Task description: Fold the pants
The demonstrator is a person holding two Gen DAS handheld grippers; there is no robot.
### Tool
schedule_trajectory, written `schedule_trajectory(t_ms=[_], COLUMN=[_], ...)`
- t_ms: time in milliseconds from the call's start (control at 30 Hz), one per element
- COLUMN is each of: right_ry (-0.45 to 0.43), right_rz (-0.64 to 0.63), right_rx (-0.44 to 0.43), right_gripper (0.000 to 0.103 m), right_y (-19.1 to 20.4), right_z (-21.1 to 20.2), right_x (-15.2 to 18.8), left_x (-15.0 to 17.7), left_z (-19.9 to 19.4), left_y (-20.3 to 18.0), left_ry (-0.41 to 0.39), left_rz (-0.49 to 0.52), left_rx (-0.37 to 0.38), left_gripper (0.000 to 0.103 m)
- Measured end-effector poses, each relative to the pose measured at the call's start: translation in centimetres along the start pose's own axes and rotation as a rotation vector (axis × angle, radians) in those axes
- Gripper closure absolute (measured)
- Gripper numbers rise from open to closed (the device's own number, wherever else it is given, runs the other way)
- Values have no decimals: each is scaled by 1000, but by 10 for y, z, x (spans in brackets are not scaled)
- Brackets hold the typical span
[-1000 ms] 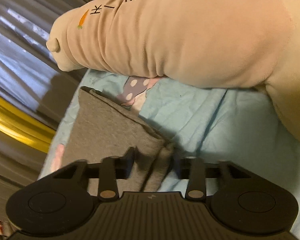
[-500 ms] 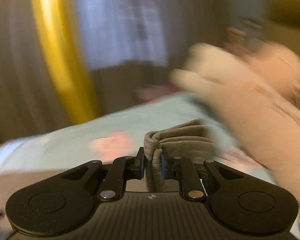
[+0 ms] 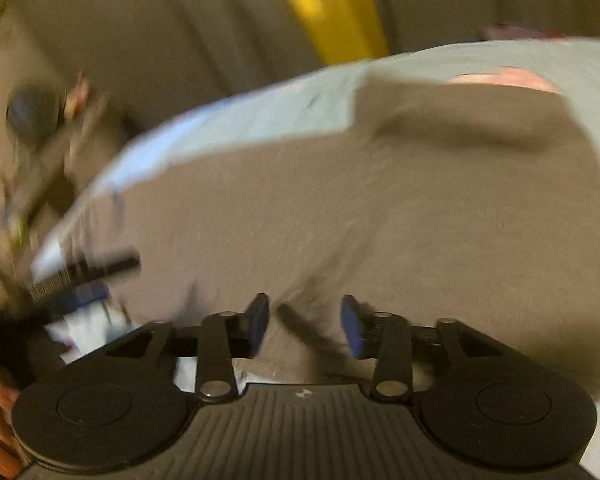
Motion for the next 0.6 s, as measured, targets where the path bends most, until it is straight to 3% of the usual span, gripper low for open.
schedule_trajectory(t_ms=[67, 133, 167, 200, 267, 333, 367, 400, 433, 533, 600], right_ry=[-63, -48, -4, 19, -23, -98, -142, -189, -211, -182, -174], right_rz=[140, 257, 298, 311, 355, 423, 441, 465, 479, 535, 564], right_rx=[-8, 51, 137, 203, 194, 175, 181, 204, 214, 138, 112], right_gripper=[44, 44, 50, 69, 70, 53, 26, 19, 19, 19, 19], right_y=[-32, -69, -93, -108, -125, -135, -138, -144, -152, -160, -161], right_z=[-23, -32, -33, -35, -51, -68, -73, -80, -81, -68, -65], right_x=[-6, -2, 6, 14, 17, 17, 15, 16, 14, 16, 19], left_x=[2, 4, 5, 6, 5, 5, 5, 4, 4, 3, 3], left_z=[6, 10, 10, 9, 8, 9, 13, 17, 22, 44, 62], left_y=[-5, -10, -15, -21, -37, -59, -71, -81, -92, -122, -136], left_ry=[31, 53, 65, 75, 95, 138, 172, 200, 231, 329, 384], left_rz=[11, 35, 54, 78, 129, 167, 177, 180, 180, 176, 168], left_rx=[25, 34, 37, 46, 81, 145, 183, 212, 242, 316, 321], left_gripper=[1, 1, 1, 1, 1, 1, 1, 1, 1, 1, 14])
Point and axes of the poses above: each gripper's, at about its wrist camera, not at the fingertips, and z roughly the way its jaws point, y to its left, x to its underside, the point moved 10 cm from there along z, roughly the way its jaws point, and after that the axes turned 12 degrees about y, right-handed, at the moved point
